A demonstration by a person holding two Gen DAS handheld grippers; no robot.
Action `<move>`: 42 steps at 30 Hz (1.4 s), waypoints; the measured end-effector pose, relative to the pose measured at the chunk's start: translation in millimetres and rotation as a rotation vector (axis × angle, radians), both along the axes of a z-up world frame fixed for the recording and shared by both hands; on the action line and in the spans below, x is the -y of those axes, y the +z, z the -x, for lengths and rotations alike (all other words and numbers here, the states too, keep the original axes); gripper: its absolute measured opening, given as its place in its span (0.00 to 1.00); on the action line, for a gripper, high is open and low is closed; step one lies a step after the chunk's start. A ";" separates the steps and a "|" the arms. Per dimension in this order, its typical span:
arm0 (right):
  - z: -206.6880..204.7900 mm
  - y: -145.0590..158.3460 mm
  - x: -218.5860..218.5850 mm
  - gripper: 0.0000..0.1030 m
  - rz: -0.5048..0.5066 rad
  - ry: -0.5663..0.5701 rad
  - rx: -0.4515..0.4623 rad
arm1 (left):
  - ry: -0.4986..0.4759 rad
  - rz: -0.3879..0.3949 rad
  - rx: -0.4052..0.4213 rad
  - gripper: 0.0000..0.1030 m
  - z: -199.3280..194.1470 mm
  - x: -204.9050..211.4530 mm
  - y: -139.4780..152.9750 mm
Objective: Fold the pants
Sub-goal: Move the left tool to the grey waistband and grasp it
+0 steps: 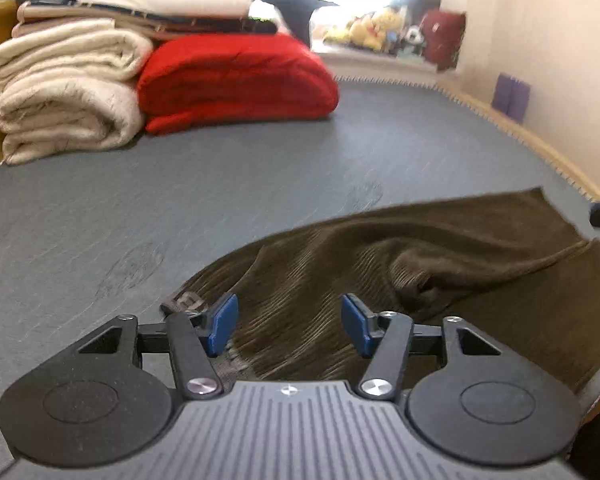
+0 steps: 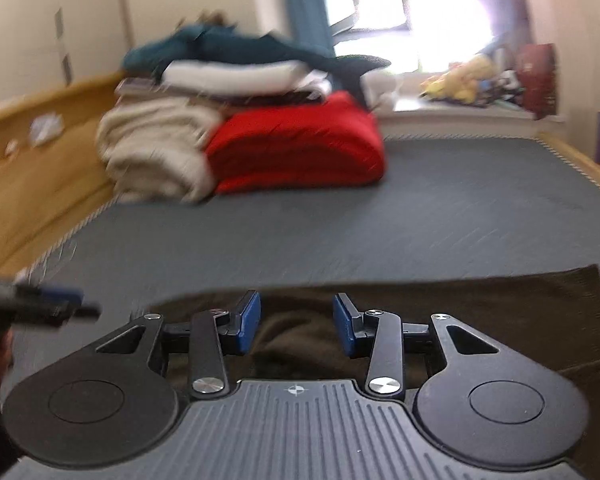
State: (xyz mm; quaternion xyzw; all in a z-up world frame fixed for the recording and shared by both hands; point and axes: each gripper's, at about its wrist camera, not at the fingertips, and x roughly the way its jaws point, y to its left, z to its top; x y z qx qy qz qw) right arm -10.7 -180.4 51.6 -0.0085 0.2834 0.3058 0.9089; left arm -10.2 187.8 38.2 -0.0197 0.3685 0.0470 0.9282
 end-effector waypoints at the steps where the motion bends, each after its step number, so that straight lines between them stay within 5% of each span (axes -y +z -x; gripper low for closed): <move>1: 0.5 -6.0 -5.6 0.41 0.024 0.020 -0.009 | 0.007 0.012 -0.019 0.51 -3.1 -3.5 -6.8; 3: -1.5 -18.0 -17.5 0.41 0.063 0.029 -0.041 | 0.030 0.044 -0.059 0.41 -4.1 -11.9 -11.5; 9: -25.1 -43.5 -41.2 0.42 0.126 -0.003 -0.104 | 0.070 0.074 -0.100 0.40 -9.0 -26.6 -18.1; 28: -58.2 -47.8 -37.7 0.46 0.061 -0.108 -0.138 | 0.055 0.043 -0.157 0.40 -48.5 -6.9 -37.8; 35: -68.3 -48.3 -35.4 0.46 0.050 -0.119 -0.146 | 0.061 0.077 -0.140 0.18 -62.9 -5.7 -35.8; 38: -72.9 -47.7 -33.1 0.46 0.040 -0.125 -0.147 | 0.078 0.152 -0.170 0.18 -71.6 -18.1 -29.7; 42: -77.2 -50.4 -29.3 0.46 0.026 -0.135 -0.173 | 0.102 0.114 -0.205 0.18 -95.2 -42.1 -15.1</move>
